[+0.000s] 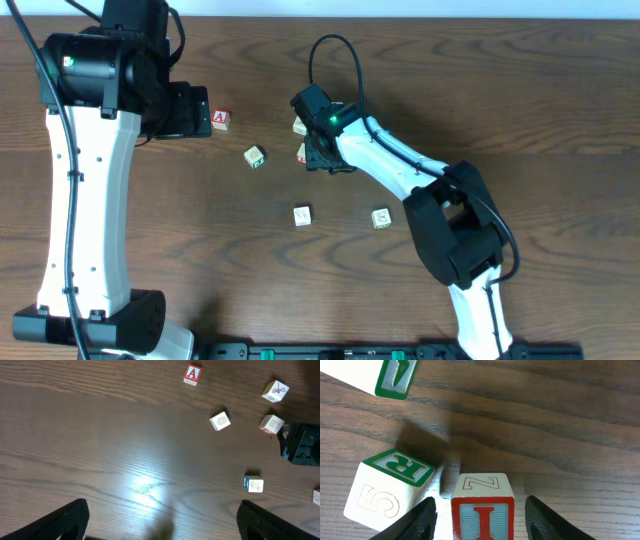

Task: Spell out Ai2
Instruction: 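Carry the 'I' block toward the center and lower it, then open the right gripper and retract it to the right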

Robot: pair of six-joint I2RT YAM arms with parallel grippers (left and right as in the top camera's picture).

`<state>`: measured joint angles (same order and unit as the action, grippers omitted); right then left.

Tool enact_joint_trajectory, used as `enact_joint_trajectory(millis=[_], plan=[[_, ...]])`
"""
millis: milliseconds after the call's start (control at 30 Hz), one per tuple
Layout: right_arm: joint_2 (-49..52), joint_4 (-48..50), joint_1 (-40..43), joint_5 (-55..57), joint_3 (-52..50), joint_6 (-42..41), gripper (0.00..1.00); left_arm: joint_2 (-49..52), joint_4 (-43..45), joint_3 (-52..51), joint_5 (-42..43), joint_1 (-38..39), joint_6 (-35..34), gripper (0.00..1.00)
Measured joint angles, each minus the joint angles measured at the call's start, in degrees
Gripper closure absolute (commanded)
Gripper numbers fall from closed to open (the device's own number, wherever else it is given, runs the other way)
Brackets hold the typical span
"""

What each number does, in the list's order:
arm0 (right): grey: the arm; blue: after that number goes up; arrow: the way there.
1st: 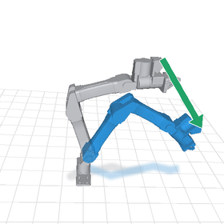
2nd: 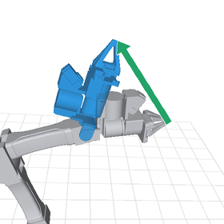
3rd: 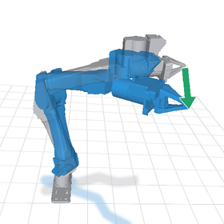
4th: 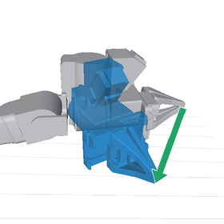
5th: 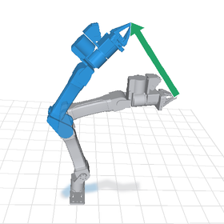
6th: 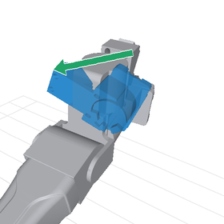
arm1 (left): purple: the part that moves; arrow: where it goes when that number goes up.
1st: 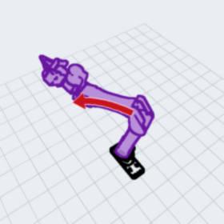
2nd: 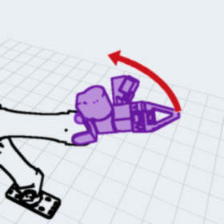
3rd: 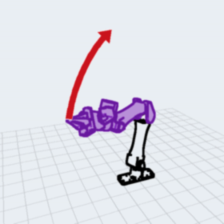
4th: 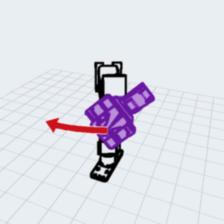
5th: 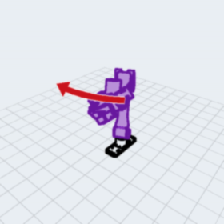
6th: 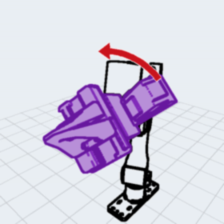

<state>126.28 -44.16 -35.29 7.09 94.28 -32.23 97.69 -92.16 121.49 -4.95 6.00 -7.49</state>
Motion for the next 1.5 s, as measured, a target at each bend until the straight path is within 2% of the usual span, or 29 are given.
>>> enact_joint_trajectory(millis=[267,433,633,700,1267,1500], plan=[[0.0,0.96,0.0,0.0,0.0,0.02,0.39,0.0,0.0,0.0,0.0,0.0,0.0,0.04],[0.0,2.12,0.0,-0.07,0.0,-0.04,0.3,0.0,0.0,0.0,0.0,0.0,0.0,0.05],[0.0,2.4,0.0,-0.22,0.0,-0.02,0.15,0.0,0.0,0.0,0.0,0.0,0.0,0.05],[0.0,2.45,0.0,-0.24,0.0,-0.15,0.01,0.0,0.0,0.0,0.0,0.0,0.0,0.05],[-0.44,1.62,0.0,0.48,1.42,2.34,0.01,0.0,-0.04,0.0,0.0,0.0,0.0,0.05],[-9.2,-3.21,0.0,5.75,1.68,3.1,0.01,-0.02,-0.11,0.0,0.22,0.0,0.0,0.05]])
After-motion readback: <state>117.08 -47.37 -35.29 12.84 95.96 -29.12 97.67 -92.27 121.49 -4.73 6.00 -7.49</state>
